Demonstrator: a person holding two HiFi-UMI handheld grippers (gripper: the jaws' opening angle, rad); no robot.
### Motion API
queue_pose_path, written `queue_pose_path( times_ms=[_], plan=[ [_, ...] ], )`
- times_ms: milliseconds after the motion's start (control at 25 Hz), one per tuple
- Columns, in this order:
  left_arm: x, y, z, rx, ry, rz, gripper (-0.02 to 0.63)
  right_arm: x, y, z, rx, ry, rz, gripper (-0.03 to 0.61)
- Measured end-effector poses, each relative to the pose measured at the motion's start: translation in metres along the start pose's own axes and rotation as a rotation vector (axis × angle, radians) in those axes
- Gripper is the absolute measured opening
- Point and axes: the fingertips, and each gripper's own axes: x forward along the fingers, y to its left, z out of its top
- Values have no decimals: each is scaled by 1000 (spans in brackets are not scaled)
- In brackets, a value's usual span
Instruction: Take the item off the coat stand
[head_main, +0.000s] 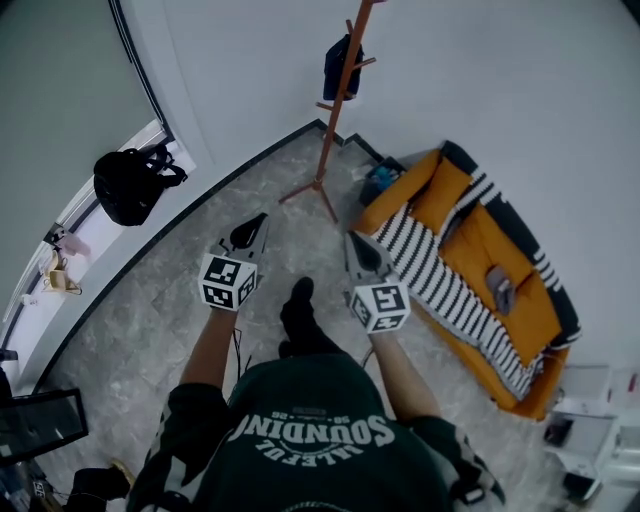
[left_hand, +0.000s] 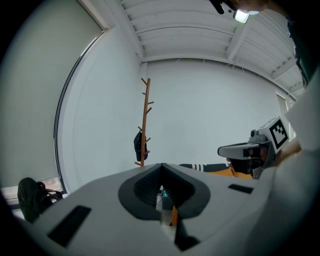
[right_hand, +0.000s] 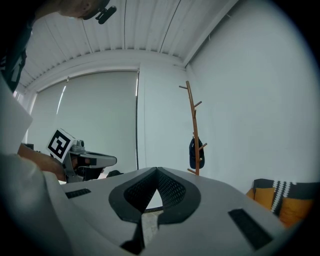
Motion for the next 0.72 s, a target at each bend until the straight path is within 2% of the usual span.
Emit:
queue_pose_path(
  times_ms=[440, 720],
  plan=[
    [58, 54, 2, 14, 41, -20, 0, 85, -22, 2, 18, 11, 9, 0],
    [122, 95, 23, 18, 42, -33, 0, 153, -68, 17, 23, 2, -20, -2]
  ],
)
